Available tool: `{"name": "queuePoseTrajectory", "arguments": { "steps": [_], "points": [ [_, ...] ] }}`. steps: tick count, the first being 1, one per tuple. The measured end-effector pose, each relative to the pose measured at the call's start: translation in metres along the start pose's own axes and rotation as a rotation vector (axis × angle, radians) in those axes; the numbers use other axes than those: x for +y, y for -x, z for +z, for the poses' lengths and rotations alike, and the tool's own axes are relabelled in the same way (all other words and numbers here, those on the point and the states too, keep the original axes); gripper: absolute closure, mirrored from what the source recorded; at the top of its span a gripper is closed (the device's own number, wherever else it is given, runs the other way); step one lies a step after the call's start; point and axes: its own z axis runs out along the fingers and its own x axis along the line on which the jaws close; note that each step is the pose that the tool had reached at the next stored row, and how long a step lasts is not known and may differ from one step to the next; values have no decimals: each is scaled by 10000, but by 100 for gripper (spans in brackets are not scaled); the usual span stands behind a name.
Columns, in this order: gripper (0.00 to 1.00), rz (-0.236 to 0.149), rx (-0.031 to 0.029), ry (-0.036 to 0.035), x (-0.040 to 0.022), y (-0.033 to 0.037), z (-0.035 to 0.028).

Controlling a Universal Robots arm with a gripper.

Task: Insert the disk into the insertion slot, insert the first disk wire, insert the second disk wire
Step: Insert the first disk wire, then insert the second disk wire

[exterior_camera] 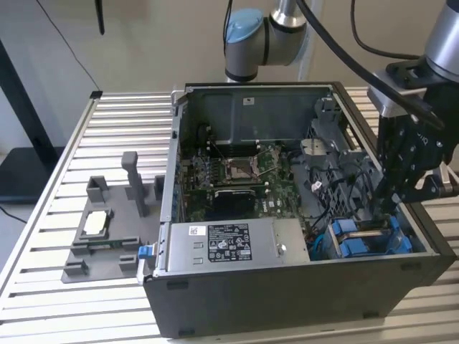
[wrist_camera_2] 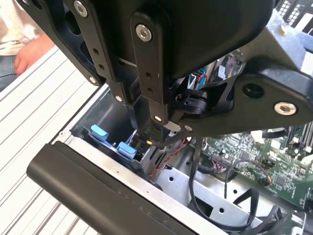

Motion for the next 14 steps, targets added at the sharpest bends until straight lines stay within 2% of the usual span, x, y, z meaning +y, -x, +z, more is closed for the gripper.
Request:
{"name": "queuePoseTrajectory", "arguments": {
  "steps": [4,11,14],
  "points": [
    [73,43,5,-2,9,27,-30],
    [73,45,1,-2,8,54,-224],
    [73,47,0,-2,21,84,-255]
  ]
}}
